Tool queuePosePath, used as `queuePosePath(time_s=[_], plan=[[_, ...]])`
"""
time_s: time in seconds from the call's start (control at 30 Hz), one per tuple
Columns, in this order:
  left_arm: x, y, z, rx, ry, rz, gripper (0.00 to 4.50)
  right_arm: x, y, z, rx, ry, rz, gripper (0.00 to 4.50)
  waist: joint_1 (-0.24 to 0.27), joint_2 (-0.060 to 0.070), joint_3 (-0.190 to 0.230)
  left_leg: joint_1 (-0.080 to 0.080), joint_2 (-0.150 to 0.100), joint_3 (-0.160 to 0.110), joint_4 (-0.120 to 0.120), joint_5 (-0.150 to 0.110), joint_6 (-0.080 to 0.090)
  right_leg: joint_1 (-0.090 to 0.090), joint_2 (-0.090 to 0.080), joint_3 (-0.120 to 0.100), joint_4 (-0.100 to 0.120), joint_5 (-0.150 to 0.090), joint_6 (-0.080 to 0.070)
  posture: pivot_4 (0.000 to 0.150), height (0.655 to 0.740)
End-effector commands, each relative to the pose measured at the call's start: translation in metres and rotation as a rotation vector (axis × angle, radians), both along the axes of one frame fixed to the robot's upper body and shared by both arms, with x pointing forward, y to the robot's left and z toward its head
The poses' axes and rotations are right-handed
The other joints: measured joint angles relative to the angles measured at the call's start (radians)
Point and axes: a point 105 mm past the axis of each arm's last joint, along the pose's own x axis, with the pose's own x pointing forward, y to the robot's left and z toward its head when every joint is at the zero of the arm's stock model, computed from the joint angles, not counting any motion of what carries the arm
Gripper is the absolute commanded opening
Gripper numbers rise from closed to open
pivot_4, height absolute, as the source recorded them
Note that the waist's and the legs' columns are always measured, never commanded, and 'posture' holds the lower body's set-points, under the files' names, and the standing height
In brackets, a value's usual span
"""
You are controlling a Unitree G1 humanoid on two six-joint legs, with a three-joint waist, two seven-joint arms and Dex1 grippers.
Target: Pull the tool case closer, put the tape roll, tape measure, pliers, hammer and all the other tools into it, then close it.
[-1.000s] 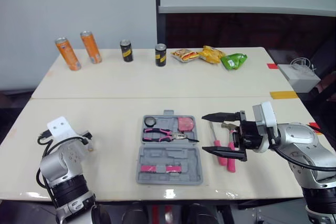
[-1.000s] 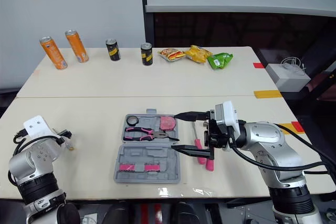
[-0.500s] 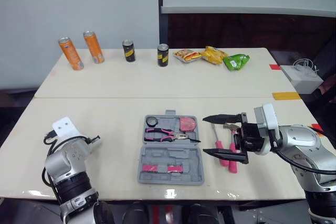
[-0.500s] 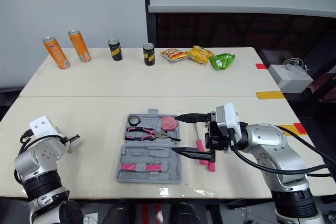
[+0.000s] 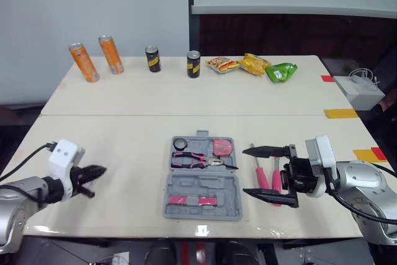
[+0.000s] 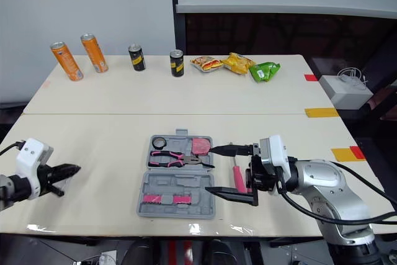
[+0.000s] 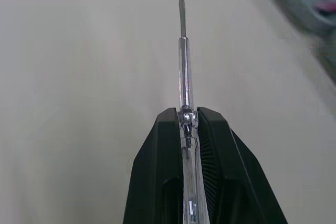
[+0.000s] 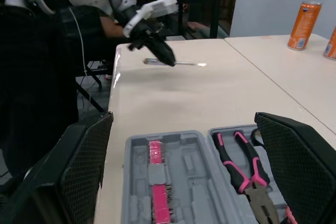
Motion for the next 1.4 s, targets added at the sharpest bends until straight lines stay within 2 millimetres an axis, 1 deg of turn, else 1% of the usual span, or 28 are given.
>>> queuePosePath(time_s=[0.03,0.1,0.2,0.33,0.5,0.7,0.77,0.87,0.97,1.07,1.17,1.4], plan=[[-0.018,-0.008,-0.002,0.088,0.036,-0.349,0.01,-0.01,0.002,0.01,-0.003,-0.05,0.002,4.5,0.001,0.002,0.001,0.003,-0.002,0.001,-0.002,0.0,0.0,0.001,-0.002,0.001,0.0,0.0,0.001,0.15,0.74],[-0.018,-0.007,-0.006,0.121,0.052,-0.449,0.01,-0.014,0.003,0.008,-0.017,-0.047,0.005,4.5,0.0,0.004,0.002,0.005,-0.003,0.004,-0.005,0.0,-0.001,0.001,-0.003,0.004,0.0,0.0,0.002,0.15,0.74],[-0.006,-0.002,-0.022,0.222,0.038,-0.538,0.01,-0.021,0.004,0.007,-0.035,-0.048,0.02,4.5,-0.002,0.004,0.002,0.006,-0.004,0.005,-0.007,0.001,-0.002,0.0,-0.003,0.005,0.001,-0.001,0.003,0.15,0.74],[0.007,-0.008,-0.034,0.225,0.031,-0.602,0.01,-0.026,0.009,0.007,-0.044,-0.055,0.038,4.5,-0.013,0.004,0.002,0.007,-0.003,0.006,-0.008,0.002,-0.003,-0.001,-0.002,0.006,0.005,-0.001,0.003,0.15,0.74],[0.01,-0.016,-0.053,0.266,0.053,-0.694,0.01,-0.027,0.01,0.005,-0.057,-0.057,0.041,4.5,-0.023,0.004,0.002,0.008,-0.003,0.007,-0.008,0.002,-0.004,-0.001,-0.002,0.006,0.007,-0.001,0.003,0.15,0.74],[0.011,-0.023,-0.072,0.263,0.053,-0.711,0.01,-0.028,0.008,0.004,-0.064,-0.059,0.034,4.5,-0.022,0.004,0.002,0.011,-0.003,0.007,-0.007,0.003,-0.005,0.0,-0.002,0.007,0.009,-0.001,0.003,0.15,0.74],[0.013,-0.023,-0.074,0.229,0.043,-0.681,1.04,-0.029,0.008,0.004,-0.065,-0.059,0.031,4.5,-0.021,0.006,0.0,0.012,-0.003,0.007,-0.007,0.003,-0.005,0.002,-0.003,0.008,0.01,-0.001,0.003,0.15,0.74],[0.014,-0.019,-0.07,0.207,0.026,-0.655,2.03,-0.03,0.008,0.005,-0.066,-0.058,0.03,4.5,-0.011,0.008,-0.001,0.014,-0.005,0.008,-0.007,0.003,-0.006,0.003,-0.003,0.009,0.012,-0.001,0.002,0.15,0.74],[0.01,-0.006,-0.052,0.122,0.01,-0.583,2.96,-0.031,0.008,0.004,-0.065,-0.058,0.027,4.5,-0.006,0.007,-0.002,0.014,-0.004,0.008,-0.007,0.004,-0.009,0.002,-0.003,0.009,0.014,0.0,0.002,0.15,0.74],[0.006,0.004,-0.044,0.085,0.019,-0.532,2.96,-0.031,0.008,0.003,-0.061,-0.059,0.022,4.5,-0.006,0.005,-0.002,0.015,-0.004,0.008,-0.007,0.004,-0.01,0.001,-0.003,0.009,0.015,0.0,0.002,0.15,0.74],[0.003,0.012,-0.042,0.077,0.036,-0.459,2.96,-0.03,0.009,0.002,-0.053,-0.061,0.011,4.5,-0.006,0.005,-0.002,0.014,-0.004,0.009,-0.007,0.004,-0.01,0.001,-0.003,0.01,0.014,0.0,0.002,0.15,0.74],[0.004,0.003,-0.053,0.056,0.022,-0.369,2.96,-0.029,0.01,0.0,-0.046,-0.063,-0.002,4.5,-0.004,0.004,-0.003,0.014,-0.005,0.009,-0.007,0.004,-0.01,0.001,-0.003,0.01,0.013,0.0,0.002,0.15,0.74]])
